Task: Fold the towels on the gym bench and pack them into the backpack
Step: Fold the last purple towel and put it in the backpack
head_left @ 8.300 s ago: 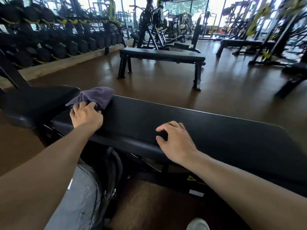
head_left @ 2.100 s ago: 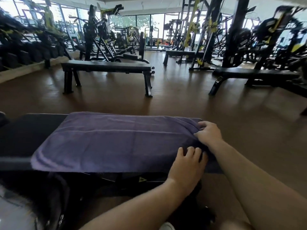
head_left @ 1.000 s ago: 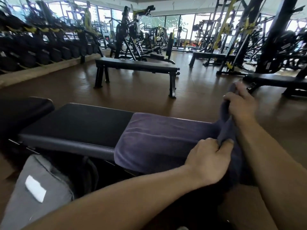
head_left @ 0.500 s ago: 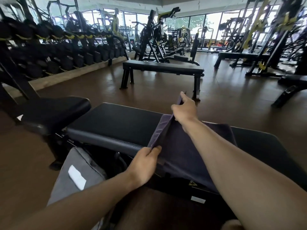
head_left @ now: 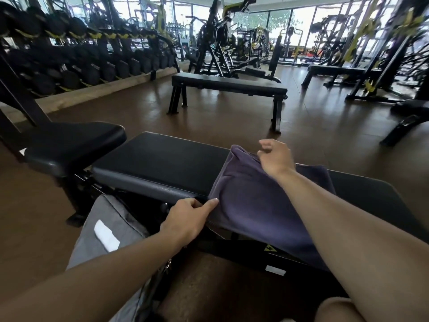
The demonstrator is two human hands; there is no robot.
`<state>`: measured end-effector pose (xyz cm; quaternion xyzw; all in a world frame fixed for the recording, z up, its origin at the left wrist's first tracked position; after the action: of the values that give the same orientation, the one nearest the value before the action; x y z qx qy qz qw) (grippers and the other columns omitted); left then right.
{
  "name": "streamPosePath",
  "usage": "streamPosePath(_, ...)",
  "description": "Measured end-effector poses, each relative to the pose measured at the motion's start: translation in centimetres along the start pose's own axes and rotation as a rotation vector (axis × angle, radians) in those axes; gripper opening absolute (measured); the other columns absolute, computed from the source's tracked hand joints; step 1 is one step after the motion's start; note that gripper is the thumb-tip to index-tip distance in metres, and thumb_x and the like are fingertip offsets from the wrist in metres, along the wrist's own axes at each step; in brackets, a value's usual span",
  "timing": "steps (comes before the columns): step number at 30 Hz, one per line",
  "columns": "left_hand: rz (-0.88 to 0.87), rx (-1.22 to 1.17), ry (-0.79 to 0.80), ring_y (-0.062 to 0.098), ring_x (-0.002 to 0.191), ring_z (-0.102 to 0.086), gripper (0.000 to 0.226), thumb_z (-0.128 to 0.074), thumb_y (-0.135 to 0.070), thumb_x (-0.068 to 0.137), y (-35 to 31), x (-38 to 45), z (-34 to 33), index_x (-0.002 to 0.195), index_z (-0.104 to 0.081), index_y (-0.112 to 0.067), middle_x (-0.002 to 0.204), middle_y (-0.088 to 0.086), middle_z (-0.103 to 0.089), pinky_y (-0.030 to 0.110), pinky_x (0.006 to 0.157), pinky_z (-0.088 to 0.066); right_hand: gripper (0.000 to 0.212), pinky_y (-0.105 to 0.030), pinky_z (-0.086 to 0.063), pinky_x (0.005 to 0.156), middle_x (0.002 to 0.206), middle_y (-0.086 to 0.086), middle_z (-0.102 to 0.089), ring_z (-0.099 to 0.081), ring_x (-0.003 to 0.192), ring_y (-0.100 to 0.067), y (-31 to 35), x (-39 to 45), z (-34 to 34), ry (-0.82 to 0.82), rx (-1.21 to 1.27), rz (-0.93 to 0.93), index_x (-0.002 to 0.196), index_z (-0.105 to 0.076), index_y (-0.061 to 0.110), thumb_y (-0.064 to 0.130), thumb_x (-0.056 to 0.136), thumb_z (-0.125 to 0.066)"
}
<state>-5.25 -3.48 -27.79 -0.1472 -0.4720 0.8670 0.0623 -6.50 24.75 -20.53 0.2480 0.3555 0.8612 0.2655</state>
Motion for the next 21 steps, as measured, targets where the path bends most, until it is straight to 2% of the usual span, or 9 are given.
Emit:
streamPosePath(2, -0.039, 0.039, 0.015, 0.021, 0.079, -0.074, 0.042, -0.059, -0.081, 0.060, -0.5, -0.1, -0.1, 0.069, -0.071, -0.042, 0.070, -0.006, -0.074, 0.048, 0.079, -0.062, 0.037, -0.028, -0.045, 0.107, 0.128, 0.003, -0.070, -0.064, 0.119, -0.017, -1.6, 0.0, 0.8, 0.021, -0.054, -0.001, 0.126, -0.070, 0.028, 0.021, 0.090, -0.066)
streamPosePath(5, -0.083, 0.140, 0.029, 0.018, 0.078, -0.074, 0.028, -0.058, -0.067, 0.070, -1.0, 0.1, 0.3, 0.070, -0.073, -0.043, 0.068, -0.008, -0.074, 0.042, 0.080, -0.061, 0.034, -0.033, -0.045, 0.107, 0.129, 0.002, -0.070, -0.061, 0.121, -0.021, -3.6, -0.1, 2.9, -0.031, -0.140, 0.010, 0.125, -0.070, 0.029, 0.025, 0.092, -0.064)
streamPosePath(7, -0.081, 0.202, 0.066, 0.019, 0.078, -0.074, 0.021, -0.061, -0.061, 0.071, -0.9, 0.5, 0.8, 0.070, -0.074, -0.044, 0.067, -0.006, -0.073, 0.040, 0.077, -0.062, 0.034, -0.039, -0.042, 0.109, 0.134, 0.002, -0.066, -0.052, 0.129, -0.027, -5.2, -0.2, 4.6, -0.057, -0.315, -0.036, 0.128, -0.067, 0.032, 0.035, 0.094, -0.061)
streamPosePath(9, -0.060, 0.269, 0.119, 0.017, 0.068, -0.070, 0.018, -0.067, -0.055, 0.075, -0.8, 0.7, 1.4, 0.067, -0.075, -0.042, 0.063, -0.006, -0.072, 0.036, 0.072, -0.059, 0.042, -0.043, -0.036, 0.110, 0.143, -0.002, -0.059, -0.044, 0.135, -0.031, -6.8, -0.6, 6.3, -0.018, -0.509, -0.122, 0.135, -0.061, 0.035, 0.048, 0.095, -0.058)
streamPosePath(11, -0.032, 0.394, 0.161, 0.017, 0.057, -0.062, 0.024, -0.072, -0.048, 0.079, -0.6, 0.8, 2.2, 0.062, -0.075, -0.031, 0.059, -0.005, -0.069, 0.032, 0.067, -0.054, 0.054, -0.046, -0.032, 0.111, 0.148, -0.006, -0.053, -0.039, 0.138, -0.034, -8.4, -1.1, 7.5, 0.039, -0.590, -0.198, 0.140, -0.056, 0.033, 0.061, 0.094, -0.053)
streamPosePath(15, 0.064, 0.852, 0.192, 0.016, 0.059, -0.064, 0.024, -0.065, -0.037, 0.071, -2.3, -0.2, 3.9, 0.077, -0.074, -0.016, 0.064, -0.003, -0.073, 0.028, 0.070, -0.055, 0.063, -0.047, -0.031, 0.112, 0.149, -0.006, -0.049, -0.033, 0.141, -0.035, -10.7, -1.7, 8.8, 0.108, -0.533, -0.233, 0.140, -0.055, 0.033, 0.072, 0.090, -0.051)
streamPosePath(17, -0.009, 0.946, 0.062, 0.017, 0.070, -0.066, 0.020, -0.062, -0.031, 0.073, -4.6, -0.6, 4.3, 0.085, -0.073, -0.019, 0.075, -0.005, -0.074, 0.029, 0.068, -0.052, 0.059, -0.046, -0.033, 0.112, 0.145, -0.005, -0.052, -0.035, 0.140, -0.034, -10.7, -1.7, 9.3, 0.124, -0.475, -0.208, 0.135, -0.059, 0.034, 0.068, 0.087, -0.060)
streamPosePath(19, -0.142, 0.845, -0.132, 0.023, 0.083, -0.061, 0.019, -0.060, -0.037, 0.082, -7.2, -0.8, 4.0, 0.094, -0.070, -0.026, 0.092, -0.002, -0.069, 0.032, 0.073, -0.044, 0.059, -0.044, -0.040, 0.110, 0.137, -0.003, -0.059, -0.048, 0.132, -0.031, -10.9, -1.4, 9.7, 0.153, -0.400, -0.201, 0.130, -0.061, 0.034, 0.061, 0.079, -0.074)
streamPosePath(21, -0.257, 0.737, -0.253, 0.025, 0.096, -0.058, 0.023, -0.057, -0.044, 0.090, -8.9, -0.6, 2.9, 0.104, -0.067, -0.029, 0.107, 0.000, -0.066, 0.035, 0.081, -0.044, 0.061, -0.043, -0.049, 0.103, 0.125, -0.002, -0.068, -0.063, 0.115, -0.026, -10.9, -1.4, 9.9, 0.180, -0.202, -0.246, 0.123, -0.064, 0.031, 0.047, 0.069, -0.087)
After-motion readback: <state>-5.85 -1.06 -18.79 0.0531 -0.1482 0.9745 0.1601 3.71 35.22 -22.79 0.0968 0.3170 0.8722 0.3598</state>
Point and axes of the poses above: each hand's wrist, its own x-axis towards the middle knuckle, its own z-axis out of the back of the hand, y = z × x, the point moved 4 cm from there along x, towards the middle knuckle
